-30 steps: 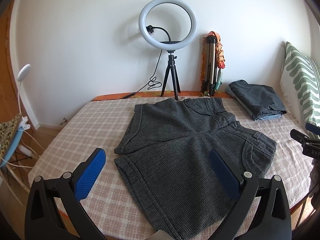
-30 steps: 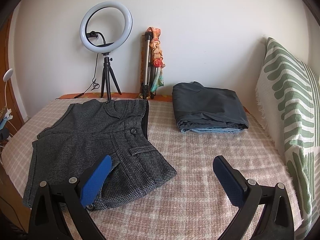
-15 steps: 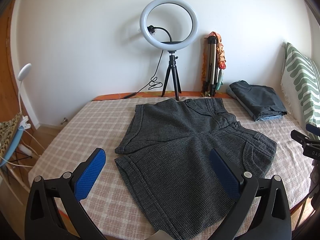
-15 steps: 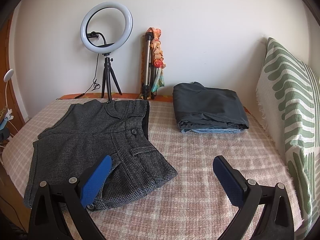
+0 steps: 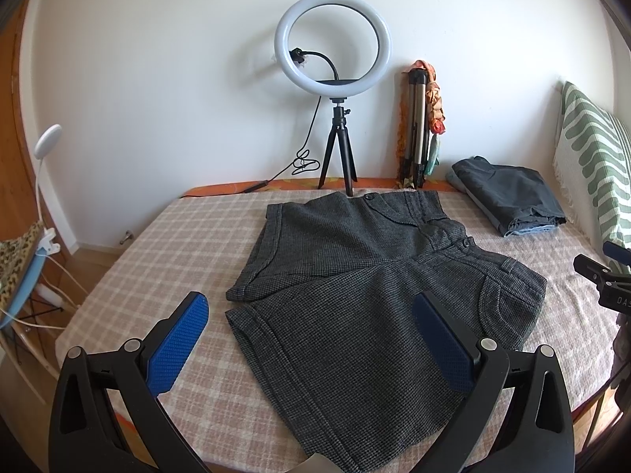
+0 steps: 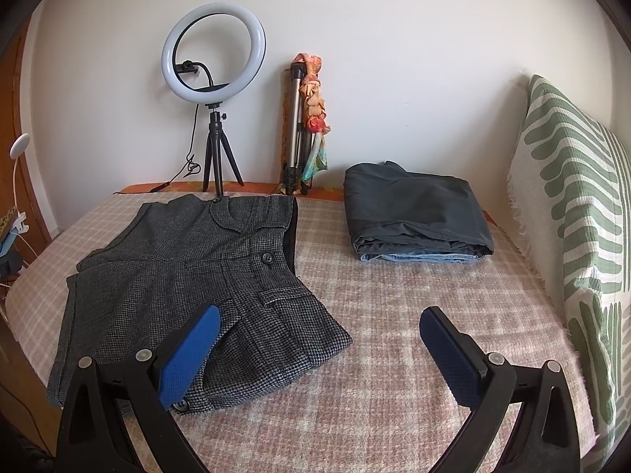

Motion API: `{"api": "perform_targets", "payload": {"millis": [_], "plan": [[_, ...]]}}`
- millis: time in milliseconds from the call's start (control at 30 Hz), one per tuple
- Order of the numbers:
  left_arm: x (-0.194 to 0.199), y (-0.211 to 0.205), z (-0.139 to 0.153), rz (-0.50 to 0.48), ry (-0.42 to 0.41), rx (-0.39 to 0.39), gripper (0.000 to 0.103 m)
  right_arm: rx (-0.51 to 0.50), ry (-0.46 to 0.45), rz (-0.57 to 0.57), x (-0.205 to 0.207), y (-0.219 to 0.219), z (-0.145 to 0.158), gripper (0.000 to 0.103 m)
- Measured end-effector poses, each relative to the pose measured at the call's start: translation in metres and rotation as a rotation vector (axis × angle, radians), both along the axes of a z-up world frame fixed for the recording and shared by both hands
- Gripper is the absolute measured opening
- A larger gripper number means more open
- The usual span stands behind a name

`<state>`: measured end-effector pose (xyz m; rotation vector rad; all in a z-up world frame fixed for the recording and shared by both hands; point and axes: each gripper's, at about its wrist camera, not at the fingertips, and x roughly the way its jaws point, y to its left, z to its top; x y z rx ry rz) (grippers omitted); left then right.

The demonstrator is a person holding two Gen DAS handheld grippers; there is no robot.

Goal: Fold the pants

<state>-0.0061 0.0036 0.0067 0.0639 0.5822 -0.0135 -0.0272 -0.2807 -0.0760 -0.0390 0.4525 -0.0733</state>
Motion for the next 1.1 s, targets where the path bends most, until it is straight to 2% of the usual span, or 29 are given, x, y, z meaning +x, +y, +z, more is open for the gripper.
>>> {"api": "perform_targets", "payload": {"millis": [400,567,700,767,833,933,1000,1100], "plan": [[-0.005,0.007,-0.009,-0.011,0.002,0.02,0.103,-0.025,0.003,0.059,-0.006,0.005,0.0,0.102],[-0.007,0.014,-0.016,-0.07,0.015,-0.01,0.101,-0.018,0.011,0.108,-0.009,-0.002,-0.002,0.098],[-0.008,0.013,-0.02,-0.115,0.032,0.008,0.094,-0.033,0.016,0.139,-0.008,-0.006,-0.002,0.095],[-0.009,0.011,-0.024,-0.144,0.05,0.034,0.09,-0.066,0.017,0.17,-0.008,-0.004,-0.001,0.092],[-0.013,0.009,-0.03,-0.183,0.077,0.063,0.079,-0.118,0.021,0.212,-0.006,0.0,-0.004,0.09],[-0.021,0.006,-0.037,-0.246,0.121,0.08,0.067,-0.173,0.054,0.27,-0.002,0.004,-0.011,0.08],[-0.026,0.003,-0.042,-0.287,0.153,0.08,0.06,-0.179,0.087,0.323,0.0,0.005,-0.017,0.073],[-0.032,-0.004,-0.05,-0.353,0.216,0.058,0.047,-0.251,0.13,0.392,0.001,0.013,-0.028,0.071]]}}
